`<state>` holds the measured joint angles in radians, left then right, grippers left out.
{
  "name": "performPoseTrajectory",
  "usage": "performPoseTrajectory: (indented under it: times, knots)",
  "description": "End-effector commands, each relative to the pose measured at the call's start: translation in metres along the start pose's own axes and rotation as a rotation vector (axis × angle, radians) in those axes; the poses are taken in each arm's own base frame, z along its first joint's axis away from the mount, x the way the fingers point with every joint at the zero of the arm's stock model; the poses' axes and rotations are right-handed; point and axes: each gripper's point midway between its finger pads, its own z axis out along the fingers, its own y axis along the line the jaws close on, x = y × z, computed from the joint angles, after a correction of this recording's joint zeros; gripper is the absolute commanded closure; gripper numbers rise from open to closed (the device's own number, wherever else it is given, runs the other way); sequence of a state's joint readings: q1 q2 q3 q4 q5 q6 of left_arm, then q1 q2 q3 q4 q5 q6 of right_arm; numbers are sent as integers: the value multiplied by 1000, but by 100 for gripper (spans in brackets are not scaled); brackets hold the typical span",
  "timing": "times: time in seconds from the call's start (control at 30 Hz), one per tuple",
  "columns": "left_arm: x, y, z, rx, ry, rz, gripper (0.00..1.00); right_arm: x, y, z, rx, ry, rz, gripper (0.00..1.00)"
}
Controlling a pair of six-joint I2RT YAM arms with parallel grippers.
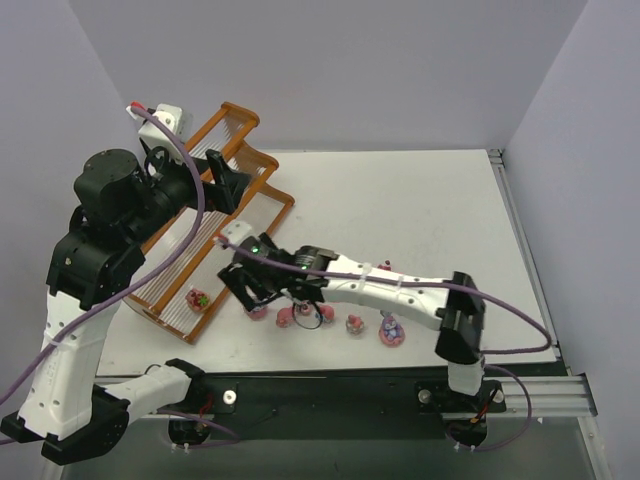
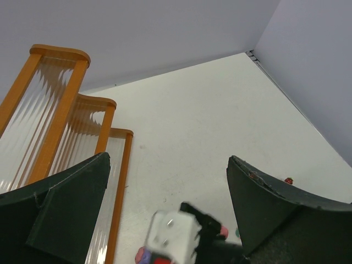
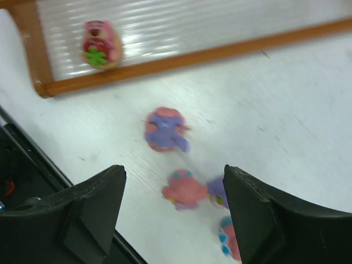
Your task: Place and organize the plastic toys onto the shelf
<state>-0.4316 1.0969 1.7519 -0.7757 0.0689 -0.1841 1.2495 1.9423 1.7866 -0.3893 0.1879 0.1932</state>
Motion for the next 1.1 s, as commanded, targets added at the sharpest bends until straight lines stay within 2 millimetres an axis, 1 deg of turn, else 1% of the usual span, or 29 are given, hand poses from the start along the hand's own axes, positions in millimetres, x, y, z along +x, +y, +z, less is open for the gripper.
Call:
performPoseTrajectory:
  times: [0.0, 0.03, 0.07, 0.1, 0.13, 0.17, 0.2, 0.23, 0.27, 0.3, 0.33, 0.37, 0.4, 0.47, 0.5, 0.53, 0.57, 0.6, 0.63, 0.7, 0.73, 0.8, 0.83, 0.9, 0.93, 1.07]
  knots:
    - [-12, 9, -4, -45, -47, 52, 3, 11, -97, -64, 139, -11, 304, 28]
    - [-9, 10, -1, -52, -39, 52, 3, 42, -119, -66, 203, 52, 336, 28]
    - [-6, 11, 2, -55, -30, 52, 3, 42, -131, -86, 236, 22, 386, 29]
    - [-2, 12, 5, -55, -19, 48, 3, 54, -146, -94, 312, 28, 397, 29]
    - [2, 13, 11, -58, -6, 45, 3, 81, -157, -101, 372, 87, 402, 29]
    - [4, 13, 14, -58, 2, 45, 3, 89, -173, -115, 414, 83, 443, 29]
    - [6, 12, 17, -53, 6, 37, 3, 100, -182, -121, 451, 92, 497, 30]
    - [10, 12, 23, -47, 19, 35, 3, 125, -187, -131, 467, 128, 516, 30]
    - [13, 11, 26, -36, 27, 34, 3, 138, -201, -135, 500, 140, 559, 30]
    - [13, 8, 29, -24, 28, 33, 3, 148, -208, -140, 518, 144, 586, 30]
    - [17, 9, 34, -21, 40, 30, 3, 161, -210, -141, 513, 165, 604, 30]
    - [19, 8, 36, -18, 46, 29, 3, 177, -222, -146, 530, 184, 636, 30]
    - [19, 7, 38, -13, 46, 27, 3, 183, -223, -146, 523, 196, 626, 30]
    - [23, 7, 45, -6, 60, 23, 3, 190, -228, -145, 513, 214, 575, 30]
    - [24, 6, 47, -4, 64, 22, 3, 192, -235, -144, 527, 221, 574, 29]
    - [26, 5, 50, 2, 72, 21, 3, 195, -239, -138, 538, 241, 564, 29]
    - [27, 4, 51, 5, 76, 20, 3, 197, -239, -133, 524, 253, 566, 29]
    - [28, 3, 52, 9, 78, 16, 3, 197, -245, -130, 531, 257, 583, 29]
    - [28, 3, 53, 10, 80, 15, 3, 200, -247, -120, 532, 273, 587, 29]
    - [28, 3, 53, 12, 80, 12, 3, 204, -249, -111, 525, 291, 598, 29]
    - [29, 3, 52, 11, 82, 10, 3, 208, -253, -102, 534, 299, 607, 29]
    - [30, 3, 51, 8, 83, 10, 3, 212, -256, -92, 514, 304, 593, 32]
    - [30, 3, 50, 8, 83, 10, 3, 216, -259, -81, 505, 292, 595, 34]
    - [30, 4, 49, 6, 84, 10, 3, 218, -258, -69, 456, 279, 591, 36]
    - [30, 4, 49, 4, 85, 11, 3, 219, -262, -62, 451, 264, 596, 36]
    - [30, 7, 47, -10, 90, 22, 3, 222, -268, -48, 448, 271, 578, 37]
